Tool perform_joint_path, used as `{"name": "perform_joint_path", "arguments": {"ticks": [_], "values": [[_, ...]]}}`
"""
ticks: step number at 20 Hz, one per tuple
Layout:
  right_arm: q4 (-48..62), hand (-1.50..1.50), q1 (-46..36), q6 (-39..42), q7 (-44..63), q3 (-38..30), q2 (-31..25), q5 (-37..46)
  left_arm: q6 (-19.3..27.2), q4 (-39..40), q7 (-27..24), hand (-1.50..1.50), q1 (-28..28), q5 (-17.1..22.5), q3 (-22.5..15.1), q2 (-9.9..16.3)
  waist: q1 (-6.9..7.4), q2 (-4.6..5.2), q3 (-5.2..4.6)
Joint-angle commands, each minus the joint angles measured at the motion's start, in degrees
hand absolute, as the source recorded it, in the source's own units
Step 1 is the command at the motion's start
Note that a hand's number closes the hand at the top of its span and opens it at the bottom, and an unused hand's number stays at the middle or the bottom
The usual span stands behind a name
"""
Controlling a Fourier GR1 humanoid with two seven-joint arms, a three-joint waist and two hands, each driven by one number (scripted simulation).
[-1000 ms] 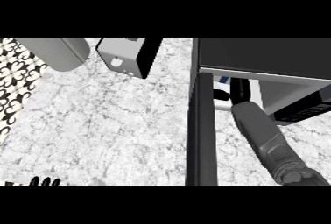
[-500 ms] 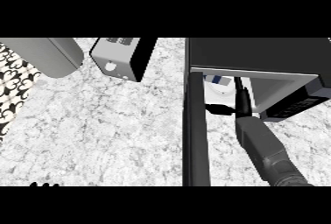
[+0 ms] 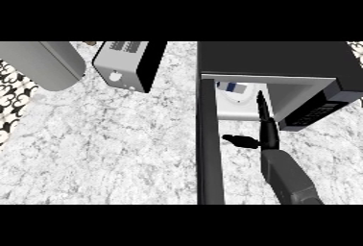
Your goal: Pick up the milk, place it into the microwave and close the microwave
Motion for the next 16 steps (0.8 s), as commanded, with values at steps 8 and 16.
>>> {"name": "perform_joint_path", "arguments": {"ticks": [8,16], "values": [[-5.7,-1.50,12.0,15.6,-5.0,3.6,-1.8,0.2,0.5,2.4,-0.6,-1.50,1.0,-8.1,-5.5,-1.3,-2.14,-0.97,-0.18],[-22.3,-1.50,22.6,17.0,0.3,5.1,-3.4,-2.9,0.1,3.0,5.8,-1.50,-4.0,-6.4,-5.7,-1.0,-3.12,-1.12,-0.27]]}}
